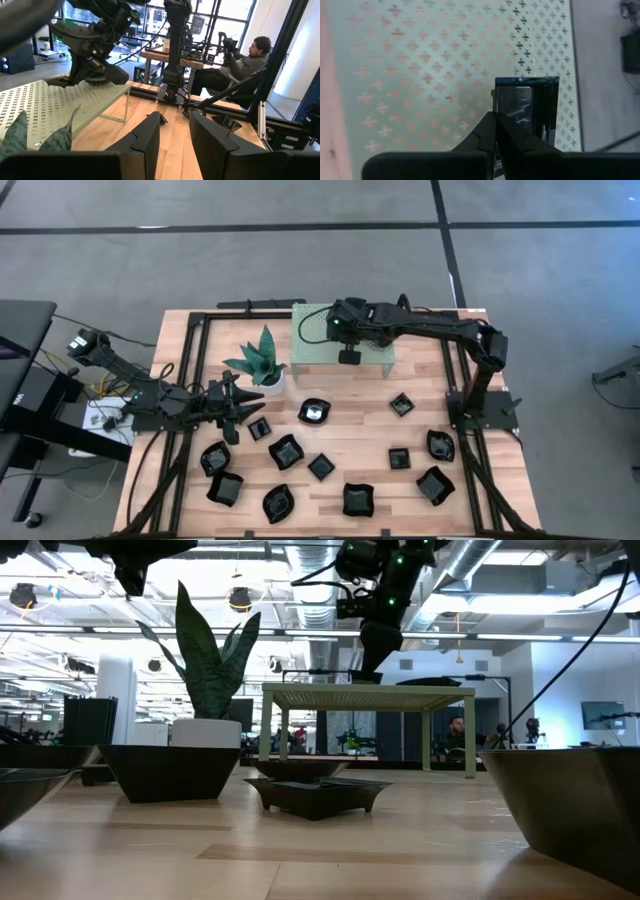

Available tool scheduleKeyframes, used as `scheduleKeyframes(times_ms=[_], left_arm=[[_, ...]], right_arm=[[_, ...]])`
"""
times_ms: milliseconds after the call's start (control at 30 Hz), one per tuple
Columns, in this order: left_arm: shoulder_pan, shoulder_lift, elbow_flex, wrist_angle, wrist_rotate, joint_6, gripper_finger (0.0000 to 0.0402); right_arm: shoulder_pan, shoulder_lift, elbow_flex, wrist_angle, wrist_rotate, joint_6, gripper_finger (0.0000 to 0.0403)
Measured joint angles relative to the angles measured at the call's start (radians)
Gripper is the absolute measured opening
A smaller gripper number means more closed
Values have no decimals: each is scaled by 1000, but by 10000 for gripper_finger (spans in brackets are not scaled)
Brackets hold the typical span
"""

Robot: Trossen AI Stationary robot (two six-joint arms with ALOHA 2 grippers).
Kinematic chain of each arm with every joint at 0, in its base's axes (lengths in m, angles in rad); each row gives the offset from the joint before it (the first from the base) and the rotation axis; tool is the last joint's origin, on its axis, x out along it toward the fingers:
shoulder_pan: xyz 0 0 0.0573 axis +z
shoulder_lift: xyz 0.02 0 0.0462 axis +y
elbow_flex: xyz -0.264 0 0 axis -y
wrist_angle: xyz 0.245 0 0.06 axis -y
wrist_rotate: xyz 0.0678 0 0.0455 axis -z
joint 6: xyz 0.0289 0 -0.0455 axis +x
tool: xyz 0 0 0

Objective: Pick & Place Mini shaped plates
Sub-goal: Put the square plate on the shelf, then put the distorted square plate on the shelf

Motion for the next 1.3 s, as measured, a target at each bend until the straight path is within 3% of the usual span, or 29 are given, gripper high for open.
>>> scheduleKeyframes(times_ms=[367,767,1033,1200,1300], left_arm=[[0,0,0,0,0,0,108],[0,0,0,3,6,-19,108],[-2,10,0,37,114,-20,108],[2,83,3,99,119,-19,108],[23,180,65,107,118,-9,108]], right_arm=[[1,42,1,26,-26,-35,21],[18,62,9,-5,67,-63,108],[138,1,96,-116,151,-117,140],[257,-92,189,-252,230,-4,142],[336,-181,206,-308,228,85,136]])
